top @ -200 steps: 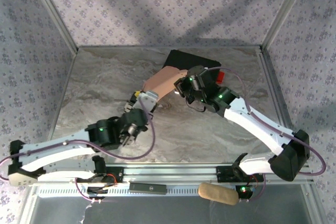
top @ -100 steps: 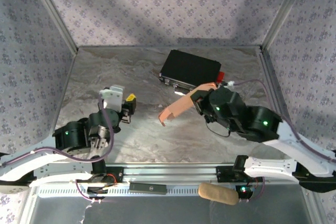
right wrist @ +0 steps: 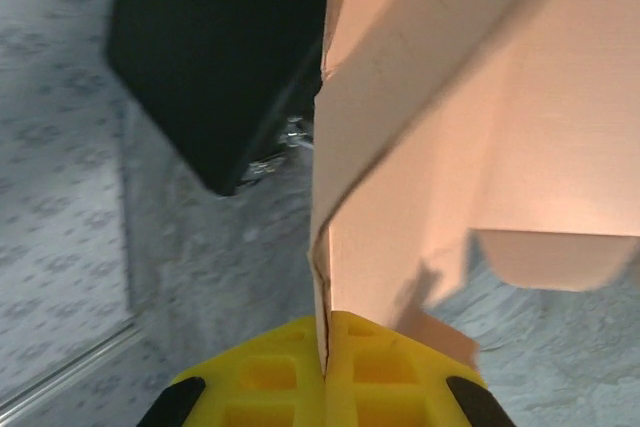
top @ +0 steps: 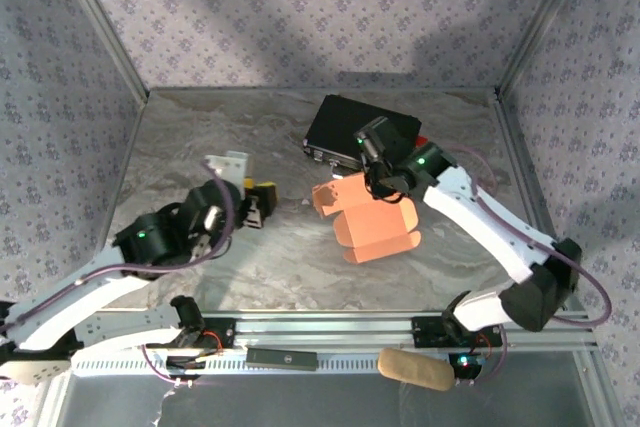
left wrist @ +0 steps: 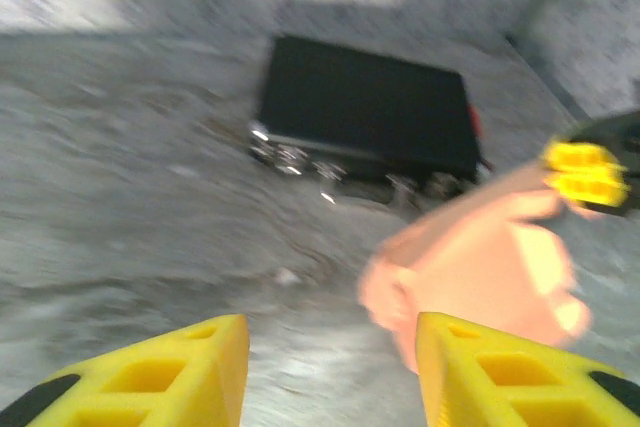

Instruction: Fold the paper box

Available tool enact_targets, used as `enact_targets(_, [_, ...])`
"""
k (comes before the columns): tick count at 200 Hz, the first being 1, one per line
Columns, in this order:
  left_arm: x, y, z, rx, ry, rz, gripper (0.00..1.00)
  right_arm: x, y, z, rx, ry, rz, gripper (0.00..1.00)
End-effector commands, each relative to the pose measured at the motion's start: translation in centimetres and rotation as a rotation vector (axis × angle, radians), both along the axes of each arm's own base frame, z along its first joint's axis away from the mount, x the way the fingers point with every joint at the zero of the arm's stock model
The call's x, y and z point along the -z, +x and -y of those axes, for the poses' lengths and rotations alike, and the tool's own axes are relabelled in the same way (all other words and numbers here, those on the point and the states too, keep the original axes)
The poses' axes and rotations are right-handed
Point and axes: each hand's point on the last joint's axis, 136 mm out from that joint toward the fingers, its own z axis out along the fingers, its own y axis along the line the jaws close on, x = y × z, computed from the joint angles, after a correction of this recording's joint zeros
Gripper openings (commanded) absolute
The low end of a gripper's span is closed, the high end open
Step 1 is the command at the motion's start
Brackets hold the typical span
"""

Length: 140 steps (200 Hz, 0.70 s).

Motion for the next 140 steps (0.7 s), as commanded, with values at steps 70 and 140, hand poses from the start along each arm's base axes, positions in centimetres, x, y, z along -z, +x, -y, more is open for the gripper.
enact_targets(70, [12.4, 4.3, 1.0, -0.061, -0.36, -0.293, 0.41, -1.8, -0.8, 1.1, 0.013, 0.166, 0.021, 0.0])
enact_targets(140, [16.5, 9.3, 5.4, 0.063, -0.619, -0.371, 0.28, -3.6, -0.6, 1.5, 0.038, 0.256, 0.058, 0.0])
